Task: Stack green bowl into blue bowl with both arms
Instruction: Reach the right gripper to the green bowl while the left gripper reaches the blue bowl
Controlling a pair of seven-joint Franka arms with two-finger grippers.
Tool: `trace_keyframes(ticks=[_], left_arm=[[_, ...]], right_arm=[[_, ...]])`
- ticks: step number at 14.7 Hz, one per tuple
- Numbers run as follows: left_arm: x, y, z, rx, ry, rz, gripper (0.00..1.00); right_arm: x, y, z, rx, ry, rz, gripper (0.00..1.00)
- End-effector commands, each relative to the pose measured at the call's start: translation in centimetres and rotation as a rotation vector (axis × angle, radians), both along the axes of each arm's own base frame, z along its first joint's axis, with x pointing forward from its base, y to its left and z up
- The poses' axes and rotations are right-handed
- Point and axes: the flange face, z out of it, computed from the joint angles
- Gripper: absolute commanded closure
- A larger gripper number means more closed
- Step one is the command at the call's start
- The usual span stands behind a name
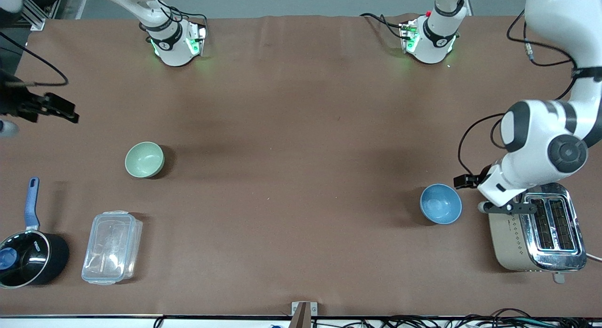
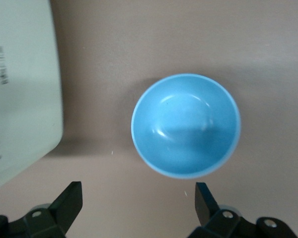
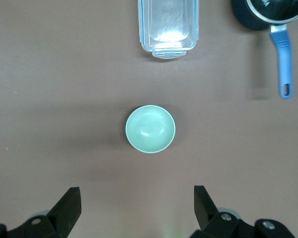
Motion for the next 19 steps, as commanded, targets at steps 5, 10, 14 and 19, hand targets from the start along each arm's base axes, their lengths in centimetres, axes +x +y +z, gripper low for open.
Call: trace_keyframes(ticks=[5, 10, 14, 19], left_arm=[[1.4, 0.6, -7.2, -0.004, 0.0, 0.01, 0.24], [1.6, 0.5, -9.9, -0.008, 0.021, 0.012, 0.54], [2.4, -0.3, -8.8, -0.015, -0.003, 0.009, 1.0], [1.9, -8.8, -4.4, -0.205, 0.025, 0.083, 1.0]], right_arm=[[-3.4, -1.4, -16.6, -0.077, -0.039, 0.083, 0.0], [-5.6, -3.1, -25.8, -0.085, -0.086, 0.093, 0.0], [-5.9, -4.7, -31.6, -0.079, -0.12, 0.077, 0.0], [-8.1, -5.1, -35.2, -0.069, -0.133, 0.061, 0.0]])
